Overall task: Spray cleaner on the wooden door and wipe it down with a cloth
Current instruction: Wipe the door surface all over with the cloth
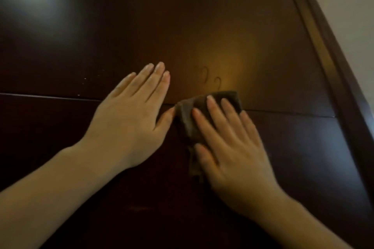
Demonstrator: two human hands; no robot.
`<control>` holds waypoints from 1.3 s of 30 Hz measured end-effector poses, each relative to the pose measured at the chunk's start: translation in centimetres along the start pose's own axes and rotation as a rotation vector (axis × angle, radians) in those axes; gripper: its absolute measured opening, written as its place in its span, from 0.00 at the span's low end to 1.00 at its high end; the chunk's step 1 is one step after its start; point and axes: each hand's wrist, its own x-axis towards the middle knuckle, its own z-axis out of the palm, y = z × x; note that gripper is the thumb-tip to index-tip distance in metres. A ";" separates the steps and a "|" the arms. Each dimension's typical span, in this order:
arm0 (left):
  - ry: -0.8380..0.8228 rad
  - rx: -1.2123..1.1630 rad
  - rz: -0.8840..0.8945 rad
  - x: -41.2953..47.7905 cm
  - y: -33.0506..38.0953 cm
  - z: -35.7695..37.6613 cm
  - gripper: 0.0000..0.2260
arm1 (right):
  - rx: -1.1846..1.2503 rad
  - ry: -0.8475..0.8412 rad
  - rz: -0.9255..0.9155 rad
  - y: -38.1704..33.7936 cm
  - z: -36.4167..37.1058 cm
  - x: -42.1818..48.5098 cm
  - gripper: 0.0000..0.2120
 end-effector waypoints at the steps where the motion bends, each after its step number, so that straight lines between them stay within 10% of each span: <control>1: -0.011 0.001 0.005 -0.2 -0.7 -0.2 0.28 | -0.020 0.000 0.026 0.9 -0.3 0.6 0.26; 8: -0.115 0.038 -0.154 -3.8 -11.1 -2.9 0.32 | -0.004 -0.092 0.337 1.6 -1.0 4.4 0.30; 16: -0.109 0.015 -0.109 -5.1 -12.1 -3.3 0.30 | 0.052 0.028 -0.050 -8.7 1.0 5.2 0.26; 23: -0.190 -0.005 -0.185 -8.2 -18.3 -5.5 0.32 | 0.052 -0.148 0.241 -7.1 -0.5 10.5 0.32; 33: -0.147 -0.039 -0.194 -9.9 -19.8 -5.8 0.29 | 0.129 0.053 -0.165 -17.8 2.4 8.8 0.27; 39: -0.171 -0.042 -0.298 -12.9 -21.8 -7.5 0.32 | 0.013 -0.076 0.065 -14.7 1.0 13.7 0.33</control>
